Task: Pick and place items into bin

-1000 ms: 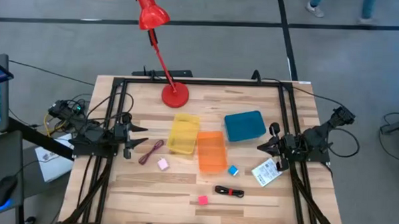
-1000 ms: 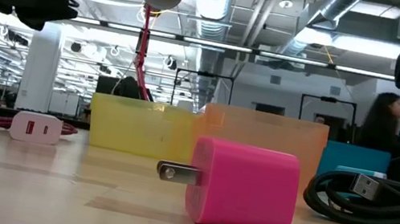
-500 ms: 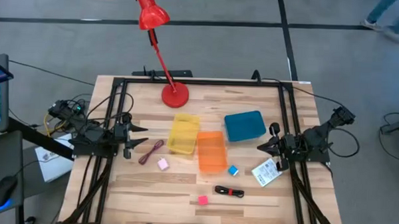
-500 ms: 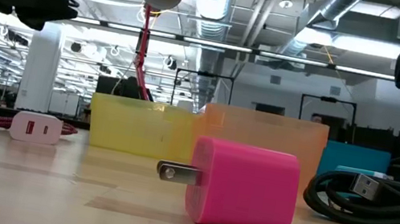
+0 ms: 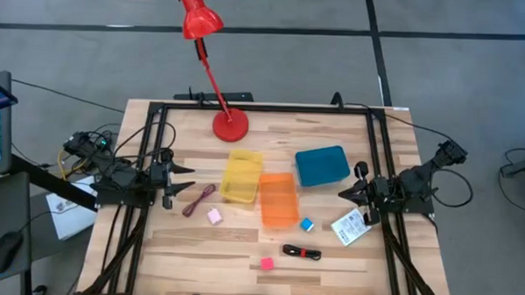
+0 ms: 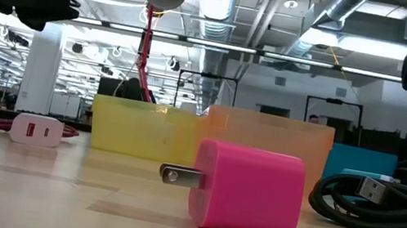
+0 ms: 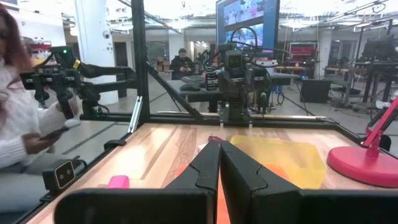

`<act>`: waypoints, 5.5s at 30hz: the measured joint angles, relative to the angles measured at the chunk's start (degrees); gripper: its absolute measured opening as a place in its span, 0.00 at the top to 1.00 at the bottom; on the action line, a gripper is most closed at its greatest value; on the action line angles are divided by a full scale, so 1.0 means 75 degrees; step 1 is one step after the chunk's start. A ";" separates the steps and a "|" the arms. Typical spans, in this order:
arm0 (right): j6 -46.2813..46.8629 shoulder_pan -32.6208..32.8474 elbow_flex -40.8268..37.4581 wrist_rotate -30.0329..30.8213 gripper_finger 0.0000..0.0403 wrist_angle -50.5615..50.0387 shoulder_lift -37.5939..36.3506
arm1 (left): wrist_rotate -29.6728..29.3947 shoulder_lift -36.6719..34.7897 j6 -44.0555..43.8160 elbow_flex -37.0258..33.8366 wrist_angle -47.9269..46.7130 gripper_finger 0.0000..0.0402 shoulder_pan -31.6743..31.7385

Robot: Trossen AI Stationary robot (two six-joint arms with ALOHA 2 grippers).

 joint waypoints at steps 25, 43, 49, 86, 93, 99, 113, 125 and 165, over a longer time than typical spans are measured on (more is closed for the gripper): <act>0.0003 0.0000 0.0000 -0.0002 0.98 0.0000 0.0000 | -0.0008 -0.0001 -0.0557 -0.0051 0.0895 0.58 0.0002; 0.0001 0.0001 0.0000 0.0000 0.98 0.0000 -0.0002 | -0.0585 0.0565 -0.2786 0.0272 -0.0754 0.58 0.0009; 0.0000 0.0002 0.0000 -0.0002 0.98 0.0000 -0.0001 | -0.0762 0.1939 -0.2927 0.1898 -0.2054 0.58 0.0139; -0.0685 0.0003 0.0000 -0.0014 0.98 0.0067 -0.0002 | 0.2061 1.0394 -0.7725 0.4349 -0.4456 0.58 0.0419; 0.0366 0.0000 0.0009 -0.0025 0.98 0.1625 0.0000 | 0.2114 1.0386 -0.7583 0.4349 -0.4434 0.58 0.0416; 0.0179 0.0003 0.0948 0.0064 0.98 0.1284 0.0276 | 0.2304 1.0386 -0.7548 0.4349 -0.4375 0.58 0.0416; 0.0662 0.0003 0.4175 0.1369 0.98 0.0516 0.4967 | 0.2436 1.0415 -0.8530 0.3654 -0.3661 0.58 0.0436; 0.2063 -0.0006 0.4360 0.1344 0.98 0.0816 0.7408 | 0.2349 1.0397 -0.8343 0.3410 -0.3067 0.66 0.0425; 0.1346 -0.1557 0.4360 0.1572 0.98 0.2810 0.9722 | 0.1220 1.1537 -0.4786 0.7511 -0.2821 0.98 0.2692</act>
